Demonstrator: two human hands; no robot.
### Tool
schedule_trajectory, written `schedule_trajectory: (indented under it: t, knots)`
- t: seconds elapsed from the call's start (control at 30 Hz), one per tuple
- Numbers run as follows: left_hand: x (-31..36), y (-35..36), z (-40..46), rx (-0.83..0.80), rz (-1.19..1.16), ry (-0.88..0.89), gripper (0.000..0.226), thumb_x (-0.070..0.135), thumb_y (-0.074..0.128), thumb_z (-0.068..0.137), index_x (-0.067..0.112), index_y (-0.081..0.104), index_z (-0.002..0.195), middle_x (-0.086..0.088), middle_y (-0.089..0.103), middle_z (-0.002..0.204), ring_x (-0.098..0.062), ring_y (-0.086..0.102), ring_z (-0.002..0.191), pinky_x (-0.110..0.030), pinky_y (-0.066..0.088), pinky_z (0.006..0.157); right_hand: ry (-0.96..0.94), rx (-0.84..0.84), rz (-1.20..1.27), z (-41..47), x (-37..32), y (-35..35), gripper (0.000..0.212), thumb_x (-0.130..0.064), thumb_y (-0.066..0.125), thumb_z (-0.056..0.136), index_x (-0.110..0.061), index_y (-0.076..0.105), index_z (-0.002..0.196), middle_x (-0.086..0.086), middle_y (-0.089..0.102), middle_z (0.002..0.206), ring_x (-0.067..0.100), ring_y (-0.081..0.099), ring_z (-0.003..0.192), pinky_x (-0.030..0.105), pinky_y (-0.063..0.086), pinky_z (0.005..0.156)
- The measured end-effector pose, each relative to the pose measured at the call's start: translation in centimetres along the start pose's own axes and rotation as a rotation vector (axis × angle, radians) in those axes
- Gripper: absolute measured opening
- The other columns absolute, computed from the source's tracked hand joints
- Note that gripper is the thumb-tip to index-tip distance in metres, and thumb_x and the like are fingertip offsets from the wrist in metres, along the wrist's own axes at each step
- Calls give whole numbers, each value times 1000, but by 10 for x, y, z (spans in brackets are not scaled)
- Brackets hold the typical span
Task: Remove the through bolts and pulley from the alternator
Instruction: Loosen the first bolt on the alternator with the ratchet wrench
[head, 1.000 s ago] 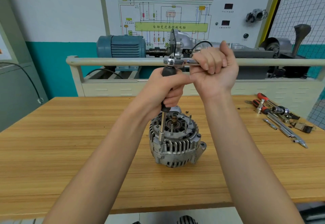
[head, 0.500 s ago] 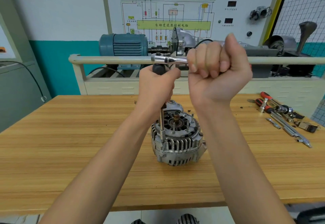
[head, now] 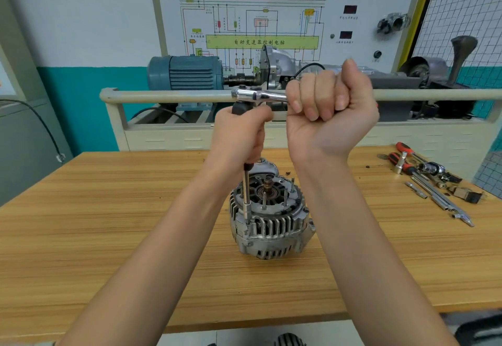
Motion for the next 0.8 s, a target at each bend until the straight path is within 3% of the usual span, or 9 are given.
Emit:
schedule_trajectory:
  t: [0.1,0.2,0.37,0.53,0.63,0.8]
  knots:
    - [-2,6,-1,244,80,89,40,4,57,80,20,31,54,-2,25,50,-16,19,45,-25,15,46,-201,-109,-139,-16,5,12,46,-2,38,86,-22,28,46,-4,26,35,10,19,34,27,18,44]
    - [-3,8,-3,225,83,122,39,1,54,78,20,30,54,-2,25,51,-16,19,46,-25,16,46,-309,-136,-173,-24,6,14,40,0,37,84,-21,28,52,-5,30,37,8,21,36,28,16,45]
    - [3,-6,0,-225,-24,15,42,5,60,82,19,39,48,4,29,40,-12,23,35,-19,22,38,-3,-38,-48,0,-3,3,49,-11,43,84,-18,33,36,-5,25,33,12,15,34,22,22,41]
    - [7,-9,1,-576,-95,-64,38,19,64,72,19,42,42,6,31,35,-9,26,29,-15,25,35,316,119,339,21,2,-15,49,-15,41,82,-15,32,35,-3,24,30,9,11,34,21,22,37]
    - [4,-7,3,-470,-85,-104,48,16,62,76,22,35,37,8,24,33,-6,18,26,-14,17,32,238,131,308,19,1,-16,47,-14,43,81,-16,33,35,-4,24,31,10,21,28,21,23,37]
    - [2,3,4,15,31,-9,47,3,55,85,21,30,49,6,23,39,-11,15,33,-15,15,38,-50,-17,-32,-1,0,1,48,-10,43,84,-16,33,38,-4,24,34,11,18,34,24,22,41]
Point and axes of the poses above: each hand's wrist, its own z-axis towards the middle knuckle, its own y-axis out of the palm, x = y × z, the point moved 2 cm from there along z, towards the middle knuckle
